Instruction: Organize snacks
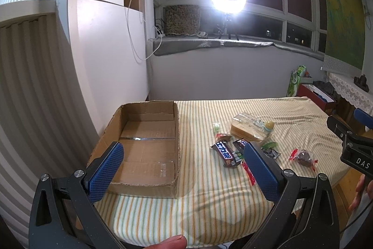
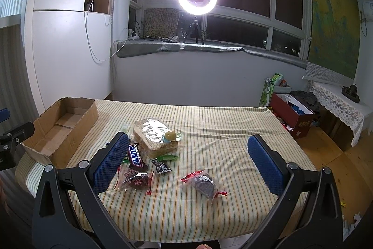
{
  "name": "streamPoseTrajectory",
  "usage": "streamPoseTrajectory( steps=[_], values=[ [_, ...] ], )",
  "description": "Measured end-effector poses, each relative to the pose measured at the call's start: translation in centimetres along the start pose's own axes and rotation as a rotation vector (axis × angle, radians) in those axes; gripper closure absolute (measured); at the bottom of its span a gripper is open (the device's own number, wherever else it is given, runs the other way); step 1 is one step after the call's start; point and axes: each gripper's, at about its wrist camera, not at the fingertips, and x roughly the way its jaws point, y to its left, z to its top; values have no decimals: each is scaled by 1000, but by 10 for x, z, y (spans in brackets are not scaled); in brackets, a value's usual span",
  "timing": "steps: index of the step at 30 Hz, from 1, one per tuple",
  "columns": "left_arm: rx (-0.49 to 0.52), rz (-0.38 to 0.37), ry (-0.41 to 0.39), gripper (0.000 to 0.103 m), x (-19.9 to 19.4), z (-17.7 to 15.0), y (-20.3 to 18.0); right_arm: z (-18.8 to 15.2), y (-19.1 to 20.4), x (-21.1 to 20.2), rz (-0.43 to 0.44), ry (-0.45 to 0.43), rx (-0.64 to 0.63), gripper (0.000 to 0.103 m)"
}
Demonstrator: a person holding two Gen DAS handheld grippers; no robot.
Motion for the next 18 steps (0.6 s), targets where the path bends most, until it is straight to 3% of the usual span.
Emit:
streamPoseTrajectory(
  steps=[18],
  values=[
    [3, -3, 1, 1, 1, 0, -1, 0, -2, 1, 0, 2, -1, 0]
  ],
)
